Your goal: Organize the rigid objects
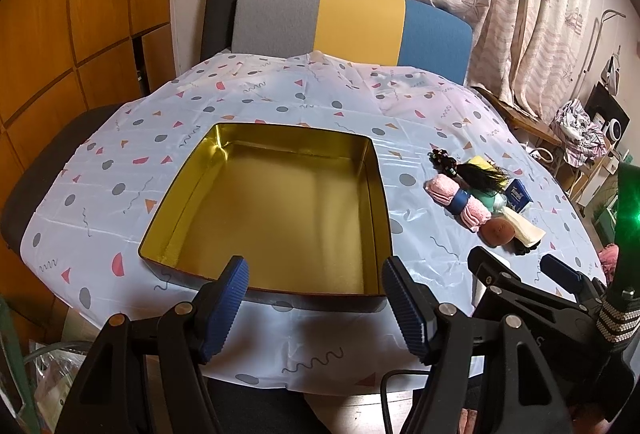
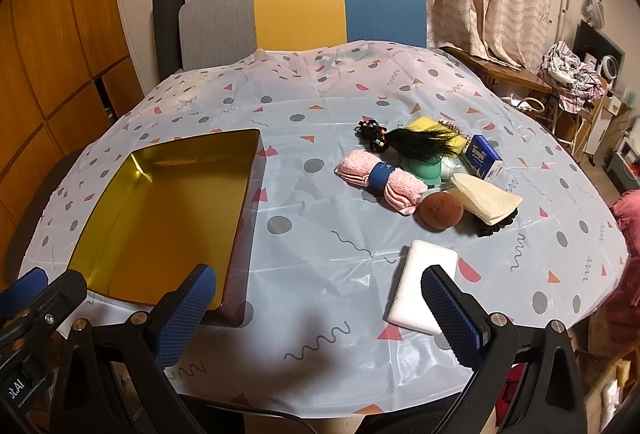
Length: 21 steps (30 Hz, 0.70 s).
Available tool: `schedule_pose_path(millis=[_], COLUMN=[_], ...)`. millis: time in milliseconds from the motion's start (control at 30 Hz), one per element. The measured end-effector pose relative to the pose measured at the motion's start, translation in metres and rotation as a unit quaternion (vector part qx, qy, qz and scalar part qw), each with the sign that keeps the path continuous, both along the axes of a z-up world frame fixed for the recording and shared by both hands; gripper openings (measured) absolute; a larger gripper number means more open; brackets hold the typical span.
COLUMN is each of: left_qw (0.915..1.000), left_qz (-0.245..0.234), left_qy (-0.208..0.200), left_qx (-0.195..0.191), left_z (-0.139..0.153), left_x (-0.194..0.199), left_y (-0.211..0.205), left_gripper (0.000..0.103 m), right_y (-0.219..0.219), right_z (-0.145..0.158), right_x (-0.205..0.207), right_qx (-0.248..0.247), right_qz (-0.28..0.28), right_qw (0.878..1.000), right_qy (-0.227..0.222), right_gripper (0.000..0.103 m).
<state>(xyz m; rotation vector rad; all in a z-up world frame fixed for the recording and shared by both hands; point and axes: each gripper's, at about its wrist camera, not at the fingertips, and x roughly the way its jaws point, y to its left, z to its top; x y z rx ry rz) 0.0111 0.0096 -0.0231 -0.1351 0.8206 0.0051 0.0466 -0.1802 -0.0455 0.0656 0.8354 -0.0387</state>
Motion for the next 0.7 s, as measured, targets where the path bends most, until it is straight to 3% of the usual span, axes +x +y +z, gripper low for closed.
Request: schedule_pose_path(millis=[700], left_qw=[0.9998], left_qz=[-0.015], left_qy=[0.013], left_qx=[0.0], left_z=[-0.01], left_x=[0.003], left_y=[-0.008], left_gripper=[0.07], right_y=[-0.013], right_z=[-0.011], right_x=[0.005], right_qx=[-0.006], right_qz=[-0.007], right_qw=[1.0], right_qy=[0.005], right_gripper=[0.103])
